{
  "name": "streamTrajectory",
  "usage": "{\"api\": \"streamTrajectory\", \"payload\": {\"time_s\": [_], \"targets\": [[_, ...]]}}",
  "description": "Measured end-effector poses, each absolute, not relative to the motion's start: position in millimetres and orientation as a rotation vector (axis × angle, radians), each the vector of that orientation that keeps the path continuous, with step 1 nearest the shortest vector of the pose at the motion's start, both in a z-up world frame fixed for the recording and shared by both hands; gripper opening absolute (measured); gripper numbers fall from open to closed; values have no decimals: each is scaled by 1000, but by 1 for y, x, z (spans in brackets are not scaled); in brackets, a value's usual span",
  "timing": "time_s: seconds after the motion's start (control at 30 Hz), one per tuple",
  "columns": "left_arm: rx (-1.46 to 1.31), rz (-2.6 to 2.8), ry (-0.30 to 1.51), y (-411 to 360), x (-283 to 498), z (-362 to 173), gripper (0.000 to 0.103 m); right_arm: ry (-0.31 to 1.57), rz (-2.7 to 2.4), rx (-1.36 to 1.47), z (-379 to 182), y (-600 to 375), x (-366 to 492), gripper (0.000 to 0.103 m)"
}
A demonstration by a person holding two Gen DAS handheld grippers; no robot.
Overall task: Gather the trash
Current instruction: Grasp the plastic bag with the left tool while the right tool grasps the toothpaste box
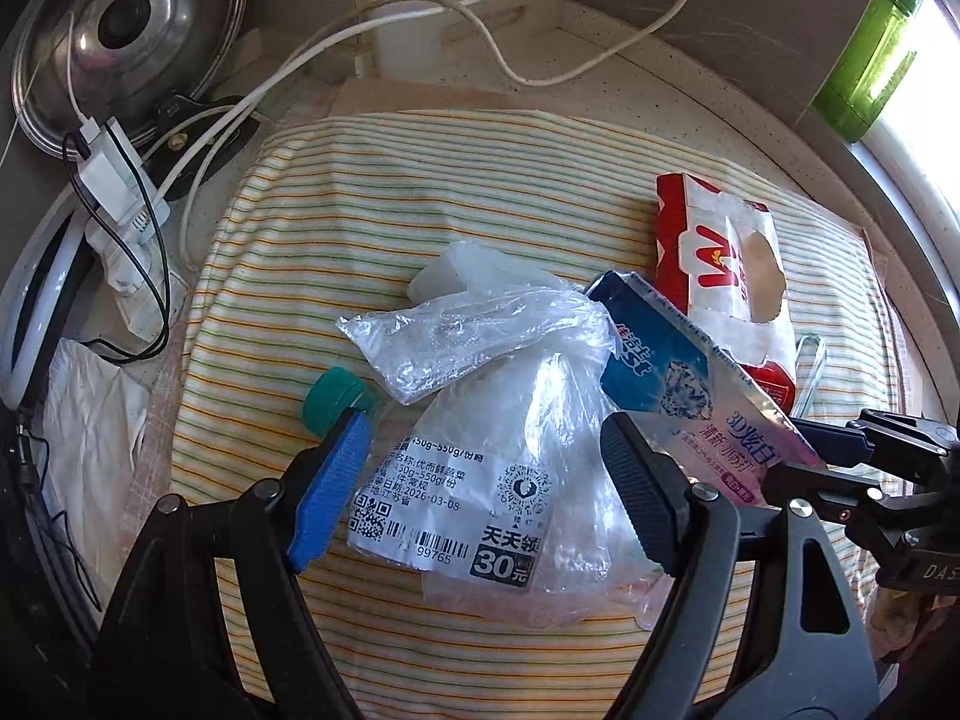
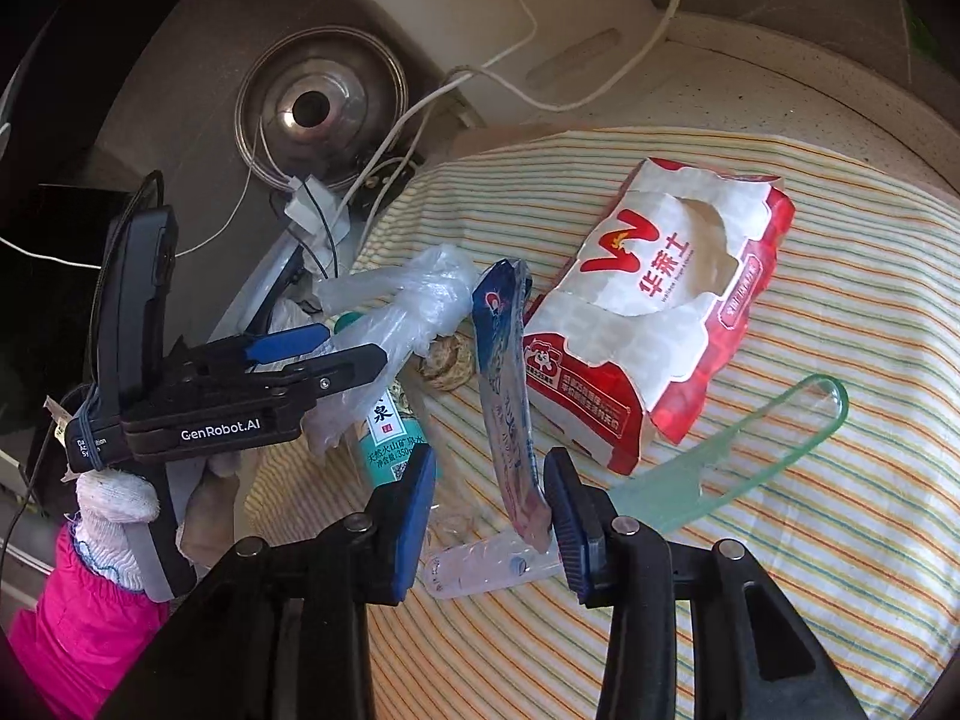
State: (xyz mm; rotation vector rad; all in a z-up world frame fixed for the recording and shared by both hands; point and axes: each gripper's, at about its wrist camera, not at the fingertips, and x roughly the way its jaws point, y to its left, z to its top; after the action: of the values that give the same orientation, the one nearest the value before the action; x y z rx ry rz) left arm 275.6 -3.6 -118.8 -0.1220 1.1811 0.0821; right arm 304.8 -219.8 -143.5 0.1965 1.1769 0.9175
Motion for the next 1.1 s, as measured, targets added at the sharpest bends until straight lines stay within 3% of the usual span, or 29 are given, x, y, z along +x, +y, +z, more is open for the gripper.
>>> {"api": "streamTrajectory", "payload": {"time_s": [0.07, 0.17, 0.33, 0.4, 0.47, 0.53, 1.1], "targets": [[-140, 81, 1184, 0, 279, -120, 80, 1181, 920, 184, -144, -209, 310, 40], [-160, 96, 1189, 6, 284, -122, 70, 1190, 920, 164, -147, -195, 315, 37], [-202, 119, 1183, 18, 287, -122, 42, 1203, 907, 116, -154, -174, 317, 24], [-215, 126, 1174, 22, 286, -120, 26, 1204, 896, 114, -155, -171, 318, 17], [-225, 129, 1165, 24, 284, -117, 24, 1197, 888, 120, -153, -170, 317, 5], [-233, 136, 1153, 27, 283, -114, 21, 1187, 885, 131, -151, -171, 316, 1], [-279, 178, 980, 28, 221, -52, 19, 1035, 854, 233, -108, -222, 283, 0]]}}
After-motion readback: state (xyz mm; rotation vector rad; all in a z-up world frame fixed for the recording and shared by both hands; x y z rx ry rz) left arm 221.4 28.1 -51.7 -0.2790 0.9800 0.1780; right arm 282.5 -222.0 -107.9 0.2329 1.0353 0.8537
